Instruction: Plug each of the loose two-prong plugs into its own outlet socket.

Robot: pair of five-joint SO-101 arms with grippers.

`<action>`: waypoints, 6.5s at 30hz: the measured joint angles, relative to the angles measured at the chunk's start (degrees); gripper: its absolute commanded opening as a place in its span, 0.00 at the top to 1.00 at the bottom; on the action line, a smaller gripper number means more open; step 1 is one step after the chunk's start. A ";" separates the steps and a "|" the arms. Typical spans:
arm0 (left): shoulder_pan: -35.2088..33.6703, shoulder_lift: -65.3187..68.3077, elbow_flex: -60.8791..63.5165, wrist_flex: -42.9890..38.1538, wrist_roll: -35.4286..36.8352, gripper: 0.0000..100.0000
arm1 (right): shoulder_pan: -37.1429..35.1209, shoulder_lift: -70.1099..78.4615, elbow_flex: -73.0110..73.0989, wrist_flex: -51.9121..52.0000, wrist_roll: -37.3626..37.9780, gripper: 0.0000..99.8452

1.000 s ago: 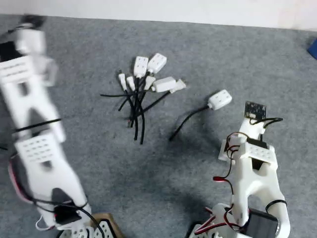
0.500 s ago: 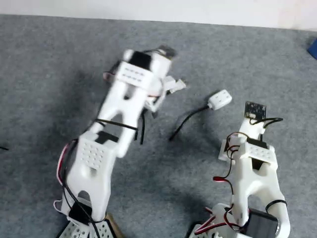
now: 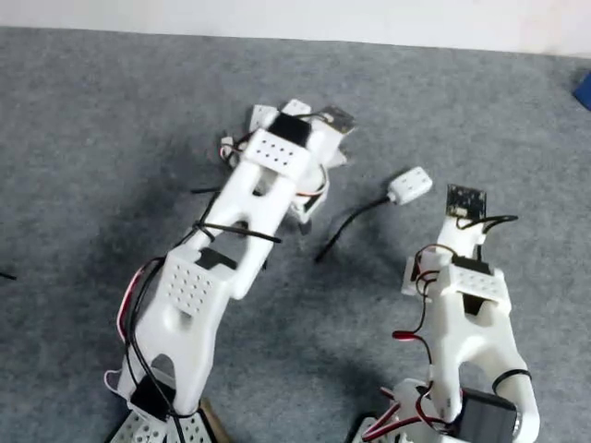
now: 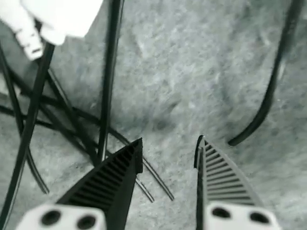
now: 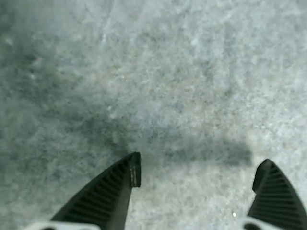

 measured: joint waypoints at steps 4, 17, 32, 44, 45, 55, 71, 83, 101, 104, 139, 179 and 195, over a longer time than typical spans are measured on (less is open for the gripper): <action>1.05 0.09 0.00 -0.18 0.00 0.81 | 0.09 0.00 0.09 -0.35 0.00 0.64; 1.05 0.09 0.00 -0.18 0.26 0.81 | 0.00 0.09 -1.41 0.09 0.00 0.64; -1.23 0.09 0.62 -1.14 2.55 0.81 | -9.58 22.07 -45.19 17.23 -5.19 0.64; -8.44 0.09 -0.88 -5.01 6.24 0.81 | -9.93 59.16 -85.19 29.71 -12.13 0.64; -7.47 0.09 -2.02 -5.01 5.98 0.81 | -8.97 59.87 -87.82 32.53 -12.31 0.64; 9.41 4.84 -11.08 -12.31 -5.27 0.81 | 7.38 60.57 -101.27 49.93 -11.60 0.64; 18.81 17.58 -23.21 -26.46 -12.13 0.68 | 16.79 69.80 -101.54 48.53 -8.53 0.64; 16.26 25.67 -24.35 -36.31 -10.64 0.76 | 16.00 70.07 -101.54 48.53 -7.21 0.64; 7.30 26.73 -29.45 -43.16 -4.22 0.72 | 13.36 70.07 -99.96 48.09 -6.95 0.64; 7.65 26.73 -29.45 -45.54 -4.22 0.72 | 12.13 70.07 -99.96 48.26 -6.95 0.64; 12.84 32.53 -29.45 -48.18 -14.24 1.00 | 10.55 69.89 -97.93 48.18 -6.95 0.64; 12.57 -35.43 36.13 3.43 -17.32 1.00 | -0.26 55.74 -92.66 59.08 0.44 0.64; 14.24 -23.12 57.23 -18.81 -19.87 1.00 | -3.52 55.74 -92.57 59.08 -1.49 0.64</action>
